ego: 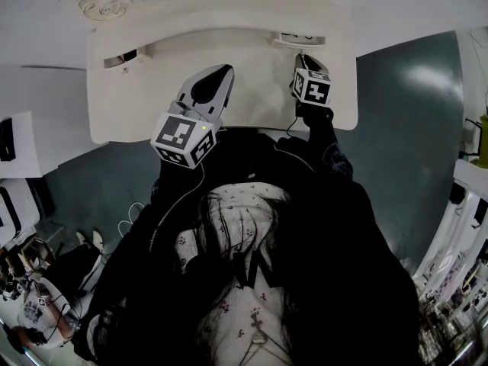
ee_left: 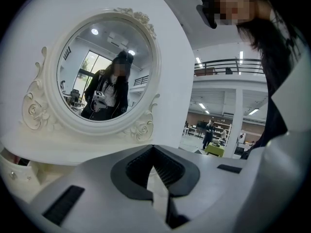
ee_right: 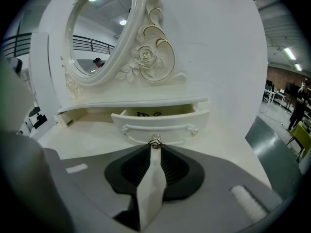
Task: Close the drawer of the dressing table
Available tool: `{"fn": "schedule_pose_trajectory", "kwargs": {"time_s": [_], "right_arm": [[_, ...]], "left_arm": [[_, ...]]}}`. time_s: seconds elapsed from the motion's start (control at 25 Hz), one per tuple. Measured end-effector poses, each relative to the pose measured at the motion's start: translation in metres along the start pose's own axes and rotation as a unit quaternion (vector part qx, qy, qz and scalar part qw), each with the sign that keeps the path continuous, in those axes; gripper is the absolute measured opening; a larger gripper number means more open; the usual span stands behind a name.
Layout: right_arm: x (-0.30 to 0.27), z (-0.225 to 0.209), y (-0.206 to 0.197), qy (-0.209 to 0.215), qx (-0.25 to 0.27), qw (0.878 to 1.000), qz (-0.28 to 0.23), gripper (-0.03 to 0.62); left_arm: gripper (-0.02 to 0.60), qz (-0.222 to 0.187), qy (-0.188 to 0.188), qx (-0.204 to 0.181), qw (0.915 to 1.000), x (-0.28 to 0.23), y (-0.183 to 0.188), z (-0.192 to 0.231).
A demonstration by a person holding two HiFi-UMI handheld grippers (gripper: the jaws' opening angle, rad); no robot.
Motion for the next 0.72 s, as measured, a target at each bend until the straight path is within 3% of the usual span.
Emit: {"fn": "schedule_pose_trajectory", "kwargs": {"time_s": [0.72], "right_arm": [[-0.020, 0.001, 0.015, 0.016, -0.006, 1.000, -0.002, 0.075]], "left_arm": [[0.000, 0.007, 0.022, -0.004, 0.9997, 0.007, -0.001, 0.003]]}}
Point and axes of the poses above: the fingertips, and each gripper's own axes: x backward along the fingers, z to its left, y out of its top, the point moved 1 cm from there along x, backward along the fingers, and after that the axes turned 9 degrees about -x, right-handed, at the moved point
